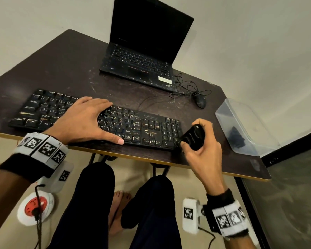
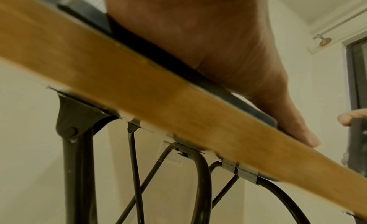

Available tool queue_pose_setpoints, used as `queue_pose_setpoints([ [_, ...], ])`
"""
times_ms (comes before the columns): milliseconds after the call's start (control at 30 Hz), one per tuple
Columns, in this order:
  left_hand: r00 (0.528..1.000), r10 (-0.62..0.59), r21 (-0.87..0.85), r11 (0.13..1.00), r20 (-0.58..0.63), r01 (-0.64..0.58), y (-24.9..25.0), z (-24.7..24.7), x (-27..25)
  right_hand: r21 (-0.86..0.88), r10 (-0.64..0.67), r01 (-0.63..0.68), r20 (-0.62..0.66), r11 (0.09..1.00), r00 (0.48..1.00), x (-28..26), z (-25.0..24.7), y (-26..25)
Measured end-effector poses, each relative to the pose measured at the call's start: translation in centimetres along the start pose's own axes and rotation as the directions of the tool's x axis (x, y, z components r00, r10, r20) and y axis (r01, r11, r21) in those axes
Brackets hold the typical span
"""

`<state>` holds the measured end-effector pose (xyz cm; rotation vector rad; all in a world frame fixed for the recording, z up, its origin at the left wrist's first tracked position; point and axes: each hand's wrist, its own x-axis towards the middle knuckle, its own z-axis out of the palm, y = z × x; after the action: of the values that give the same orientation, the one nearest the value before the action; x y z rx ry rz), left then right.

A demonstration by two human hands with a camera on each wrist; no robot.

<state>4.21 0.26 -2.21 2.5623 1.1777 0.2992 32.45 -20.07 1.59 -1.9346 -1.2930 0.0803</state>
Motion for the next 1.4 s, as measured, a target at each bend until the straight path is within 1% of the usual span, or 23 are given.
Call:
queue_pose_setpoints([
  [67,1.0,0.001,0.004,1.0,0.002,-0.001,0.1,0.0,0.1,0.046,-0.006,0.005,0.023,0.999,1.0,-0.3,0.0,0.0],
  [167,1.0,0.004,0.011,1.0,0.006,-0.004,0.2,0.0,0.1,0.032,0.047,-0.046,-0.027,0.998,0.999,1.1,-0.1,0.7],
  [233,1.0,0.01,0.018,1.0,-0.008,-0.01,0.0,0.1,0.1,-0.023,0.006,-0.006,0.014,1.0,1.0,2.8,0.4,0.5],
  [300,1.0,0.01,0.023,1.0,-0.004,-0.01,-0.1,0.2,0.1,-0.079,-0.011,0.018,0.093,0.997,0.996,5.4,1.1,0.1],
  [367,1.0,0.009,0.024,1.0,-0.005,-0.008,0.0,0.2,0.1,-0.118,0.026,-0.011,0.133,0.993,0.991,8.5,1.9,0.0],
  [433,1.0,0.007,0.013,1.0,-0.009,-0.007,0.1,0.1,0.0,-0.154,0.079,-0.056,0.147,0.986,0.986,11.1,2.4,-0.4],
  [500,1.0,0.005,0.0,1.0,-0.016,-0.005,0.1,0.1,-0.1,-0.169,0.092,-0.064,0.165,0.984,0.982,12.0,2.5,-0.6],
  [567,1.0,0.002,-0.01,1.0,-0.018,-0.003,0.0,0.2,0.0,-0.161,0.085,-0.057,0.173,0.985,0.981,10.5,2.0,-1.1],
  [700,1.0,0.003,-0.001,1.0,-0.016,-0.003,-0.2,0.3,0.2,-0.177,0.063,-0.036,0.15,0.984,0.987,2.4,0.0,-1.6],
  [767,1.0,0.009,0.011,1.0,-0.02,-0.009,-0.2,0.4,0.2,-0.168,0.037,-0.013,0.137,0.986,0.99,0.4,-0.4,-2.0],
  [833,1.0,0.013,0.026,1.0,-0.007,-0.013,-0.3,0.4,0.2,-0.152,0.03,-0.01,0.127,0.988,0.991,2.1,0.4,-2.3],
  [967,1.0,0.012,0.022,1.0,-0.01,-0.011,-0.2,0.3,0.1,-0.17,0.076,-0.047,0.171,0.984,0.982,9.8,3.8,-3.0],
  [1033,1.0,0.006,0.01,1.0,-0.01,-0.006,0.0,0.3,0.1,-0.204,0.094,-0.056,0.183,0.977,0.979,12.0,4.4,-3.4],
  [1100,1.0,0.005,0.004,1.0,-0.021,-0.005,0.0,0.3,0.0,-0.208,0.078,-0.035,0.201,0.977,0.976,10.8,4.0,-3.6],
  [1233,1.0,0.009,0.01,1.0,-0.016,-0.009,-0.1,0.4,0.1,-0.194,0.024,0.018,0.211,0.981,0.977,1.9,1.2,-3.3],
  [1267,1.0,0.009,0.01,1.0,-0.02,-0.009,-0.1,0.4,0.0,-0.19,0.016,0.027,0.219,0.981,0.976,0.8,0.8,-3.4],
  [1333,1.0,0.016,0.019,1.0,-0.023,-0.016,-0.2,0.4,0.2,-0.185,0.012,0.024,0.191,0.982,0.981,2.1,1.1,-3.3],
  [1400,1.0,0.02,0.027,0.999,-0.015,-0.02,-0.2,0.4,0.2,-0.189,0.004,0.034,0.195,0.981,0.981,5.4,2.6,-3.5],
])
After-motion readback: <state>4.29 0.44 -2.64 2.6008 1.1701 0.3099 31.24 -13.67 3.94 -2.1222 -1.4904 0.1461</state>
